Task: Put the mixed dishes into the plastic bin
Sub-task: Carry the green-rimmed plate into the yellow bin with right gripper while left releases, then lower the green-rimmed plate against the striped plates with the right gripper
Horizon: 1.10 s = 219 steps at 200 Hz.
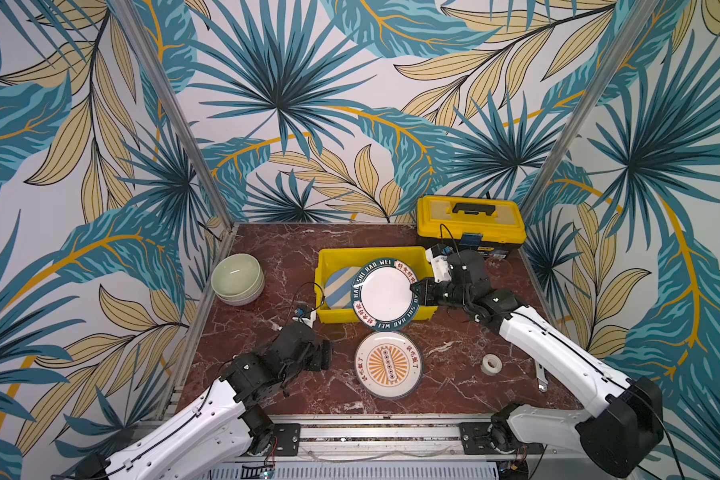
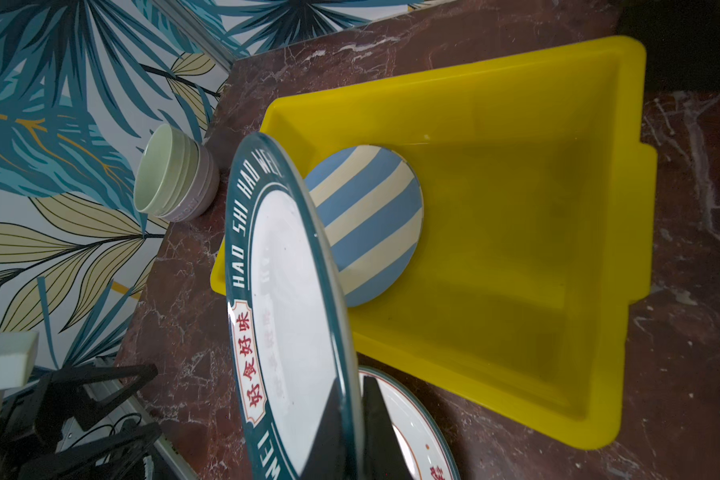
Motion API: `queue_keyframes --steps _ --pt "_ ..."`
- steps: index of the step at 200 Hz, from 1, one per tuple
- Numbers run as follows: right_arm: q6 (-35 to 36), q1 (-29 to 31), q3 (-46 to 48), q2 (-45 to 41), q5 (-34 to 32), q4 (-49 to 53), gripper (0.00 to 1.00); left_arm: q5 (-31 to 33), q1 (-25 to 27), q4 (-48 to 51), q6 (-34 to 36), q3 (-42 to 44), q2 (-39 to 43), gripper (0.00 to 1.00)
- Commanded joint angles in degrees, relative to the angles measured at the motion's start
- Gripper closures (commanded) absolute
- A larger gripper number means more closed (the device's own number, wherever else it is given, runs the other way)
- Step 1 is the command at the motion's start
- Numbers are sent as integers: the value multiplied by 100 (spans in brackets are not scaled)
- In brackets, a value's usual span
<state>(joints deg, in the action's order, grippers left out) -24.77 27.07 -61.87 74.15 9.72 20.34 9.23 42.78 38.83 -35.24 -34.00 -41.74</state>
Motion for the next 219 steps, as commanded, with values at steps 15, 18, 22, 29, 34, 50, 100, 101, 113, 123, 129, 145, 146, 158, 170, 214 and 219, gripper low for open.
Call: queue_keyframes --steps 15,18,22,29,34,50,100,101,113,123,129,145,146,158,170,214,219 --pt "-162 -20 -465 471 -591 -537 100 85 -25 173 97 -96 86 17" --pt "-172 -30 -482 515 -603 -570 100 84 -25 177 97 -104 89 17" --pt "-176 -28 -502 576 -615 -616 100 71 -25 181 97 -109 89 16" --pt "-192 -34 -550 658 -634 -701 100 73 -25 195 103 -123 92 16" --pt "-215 -27 -590 724 -644 -731 100 86 -25 202 107 -125 94 16" --pt "-289 -35 -713 977 -583 -1004 100 96 -25 217 139 -149 88 16" --pt "-477 -51 -1032 1800 -398 -1366 100 135 -25 230 202 -178 96 16" --pt "-476 -47 -1039 1811 -390 -1375 100 133 -25 230 202 -178 104 16" --pt "-530 -44 -1073 1994 -278 -1475 100 151 -25 247 215 -177 110 16" --pt "-571 -45 -1091 2140 -187 -1568 100 158 -32 248 219 -177 121 16" --pt "-614 -44 -1099 2216 -132 -1623 100 163 -25 248 220 -177 121 16" --pt "-674 -61 -1104 2419 -1 -1766 100 166 -28 248 235 -177 131 15" --pt "-681 -61 -1102 2428 2 -1773 100 166 -31 248 236 -177 135 15" --pt "-723 -62 -1134 2573 142 -1848 100 175 -31 248 237 -177 131 15" --pt "-799 -76 -1135 2688 309 -1972 100 175 -27 248 247 -177 132 16" --pt "-989 -94 -1161 3025 582 -2172 100 202 -31 248 255 -169 127 15" --pt "-996 -88 -1161 3064 611 -2195 100 206 -33 248 255 -169 134 15"
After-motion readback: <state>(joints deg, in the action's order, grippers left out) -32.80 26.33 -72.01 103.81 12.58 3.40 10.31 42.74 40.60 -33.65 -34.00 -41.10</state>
